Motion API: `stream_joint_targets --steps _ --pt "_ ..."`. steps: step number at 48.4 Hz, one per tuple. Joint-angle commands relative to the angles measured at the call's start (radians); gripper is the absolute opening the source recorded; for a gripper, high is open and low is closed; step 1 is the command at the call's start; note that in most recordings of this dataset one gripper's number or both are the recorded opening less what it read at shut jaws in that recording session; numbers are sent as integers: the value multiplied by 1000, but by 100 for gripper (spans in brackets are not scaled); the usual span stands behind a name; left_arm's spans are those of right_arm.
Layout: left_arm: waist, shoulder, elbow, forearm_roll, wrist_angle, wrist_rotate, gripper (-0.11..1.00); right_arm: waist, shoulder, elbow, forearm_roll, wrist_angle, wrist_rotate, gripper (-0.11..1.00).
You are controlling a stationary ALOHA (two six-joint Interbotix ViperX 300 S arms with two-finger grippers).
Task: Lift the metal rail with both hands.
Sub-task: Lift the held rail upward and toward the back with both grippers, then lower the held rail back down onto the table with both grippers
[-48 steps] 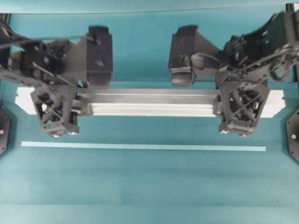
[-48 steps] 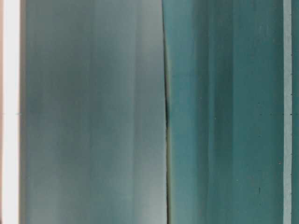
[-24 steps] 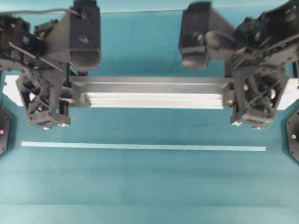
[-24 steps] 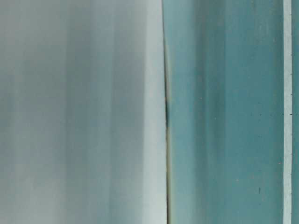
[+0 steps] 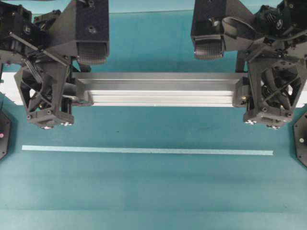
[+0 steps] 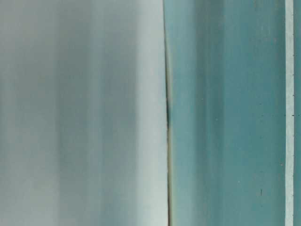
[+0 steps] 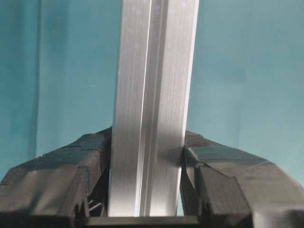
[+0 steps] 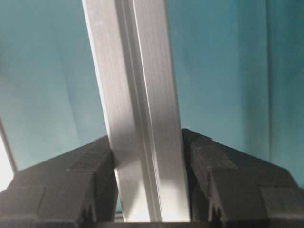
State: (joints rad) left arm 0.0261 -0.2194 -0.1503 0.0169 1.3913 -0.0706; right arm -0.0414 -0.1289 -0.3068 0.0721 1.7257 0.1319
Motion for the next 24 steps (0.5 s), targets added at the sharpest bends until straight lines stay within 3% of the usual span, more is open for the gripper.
stream_joint_targets --steps 1,17,24 --pt "9 -5 -44 9 -21 -2 36 8 5 -31 5 -18 26 39" --pt "9 -5 -37 9 -21 -2 36 8 5 -11 5 -18 26 39" --pt "8 -5 15 9 -38 -6 36 9 3 61 5 -23 18 39"
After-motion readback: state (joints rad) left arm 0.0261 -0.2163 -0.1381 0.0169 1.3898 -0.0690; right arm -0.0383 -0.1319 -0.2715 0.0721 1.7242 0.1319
